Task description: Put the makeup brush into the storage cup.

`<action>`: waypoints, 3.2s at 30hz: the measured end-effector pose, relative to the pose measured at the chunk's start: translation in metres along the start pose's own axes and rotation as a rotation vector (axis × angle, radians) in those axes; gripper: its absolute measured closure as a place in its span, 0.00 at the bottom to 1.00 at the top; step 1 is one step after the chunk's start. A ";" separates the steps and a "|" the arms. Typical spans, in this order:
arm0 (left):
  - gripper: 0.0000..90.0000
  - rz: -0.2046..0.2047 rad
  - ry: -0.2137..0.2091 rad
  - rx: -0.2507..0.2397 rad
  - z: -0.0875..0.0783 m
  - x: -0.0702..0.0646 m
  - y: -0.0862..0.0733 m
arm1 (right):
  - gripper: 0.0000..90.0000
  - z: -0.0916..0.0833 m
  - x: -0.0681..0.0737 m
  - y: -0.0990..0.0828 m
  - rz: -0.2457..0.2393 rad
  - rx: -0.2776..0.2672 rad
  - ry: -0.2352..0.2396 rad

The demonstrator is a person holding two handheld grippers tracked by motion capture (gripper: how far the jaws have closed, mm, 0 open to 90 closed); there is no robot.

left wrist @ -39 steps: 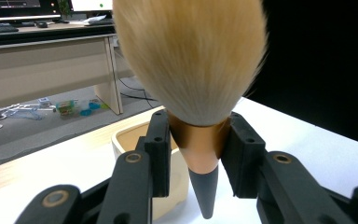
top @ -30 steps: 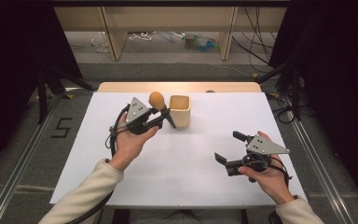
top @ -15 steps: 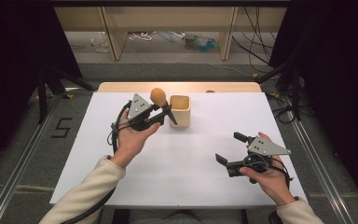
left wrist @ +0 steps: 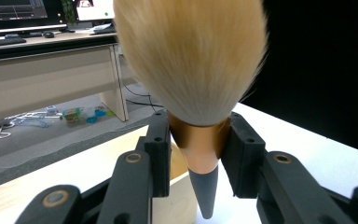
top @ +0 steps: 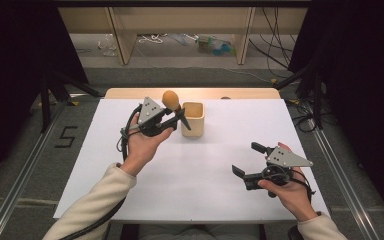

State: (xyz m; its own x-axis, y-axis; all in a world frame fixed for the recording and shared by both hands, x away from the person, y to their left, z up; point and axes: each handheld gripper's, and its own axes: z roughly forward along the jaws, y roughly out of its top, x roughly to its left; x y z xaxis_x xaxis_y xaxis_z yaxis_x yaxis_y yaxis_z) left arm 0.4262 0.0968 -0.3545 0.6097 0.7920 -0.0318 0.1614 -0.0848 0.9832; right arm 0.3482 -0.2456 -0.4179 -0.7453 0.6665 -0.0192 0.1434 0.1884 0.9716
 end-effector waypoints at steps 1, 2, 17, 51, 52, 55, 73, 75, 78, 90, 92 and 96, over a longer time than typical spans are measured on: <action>0.73 0.007 0.003 0.001 0.000 0.000 0.000 | 0.02 0.000 0.000 0.000 0.000 0.000 0.001; 0.73 0.010 0.005 0.001 0.000 0.001 0.000 | 0.02 0.000 0.000 0.000 0.001 0.000 0.001; 0.73 0.034 0.031 0.005 0.005 0.005 0.002 | 0.02 0.000 0.000 -0.001 0.004 0.006 -0.002; 0.73 0.082 0.044 -0.015 0.020 0.009 0.020 | 0.02 -0.002 0.001 -0.004 0.012 -0.006 0.000; 0.73 0.085 0.044 -0.014 0.020 0.009 0.020 | 0.02 -0.002 0.001 -0.004 0.012 -0.006 0.000; 0.73 0.085 0.041 -0.014 0.021 0.009 0.021 | 0.02 -0.002 0.001 -0.004 0.014 -0.007 0.003; 0.73 0.087 0.045 -0.019 0.026 0.010 0.025 | 0.02 -0.003 0.001 -0.004 0.015 -0.003 0.003; 0.73 0.089 0.047 -0.018 0.027 0.010 0.025 | 0.02 -0.003 0.001 -0.004 0.013 0.002 -0.005; 0.73 0.085 0.051 -0.015 0.028 0.011 0.025 | 0.02 -0.004 0.001 -0.004 0.017 0.008 0.005; 0.73 0.087 0.058 -0.016 0.032 0.014 0.026 | 0.02 -0.005 0.001 -0.005 0.031 0.022 0.004; 0.73 0.089 0.059 -0.012 0.033 0.015 0.026 | 0.02 -0.005 0.002 -0.005 0.037 0.020 0.005; 0.73 0.092 0.062 -0.017 0.034 0.016 0.026 | 0.02 -0.005 0.002 -0.005 0.035 0.025 0.002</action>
State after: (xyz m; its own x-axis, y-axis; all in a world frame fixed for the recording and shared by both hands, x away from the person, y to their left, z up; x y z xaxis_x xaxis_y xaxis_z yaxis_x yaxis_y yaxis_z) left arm 0.4669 0.0867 -0.3352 0.5723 0.8171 0.0695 0.0935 -0.1492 0.9844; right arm 0.3428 -0.2493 -0.4216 -0.7408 0.6716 0.0151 0.1857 0.1831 0.9654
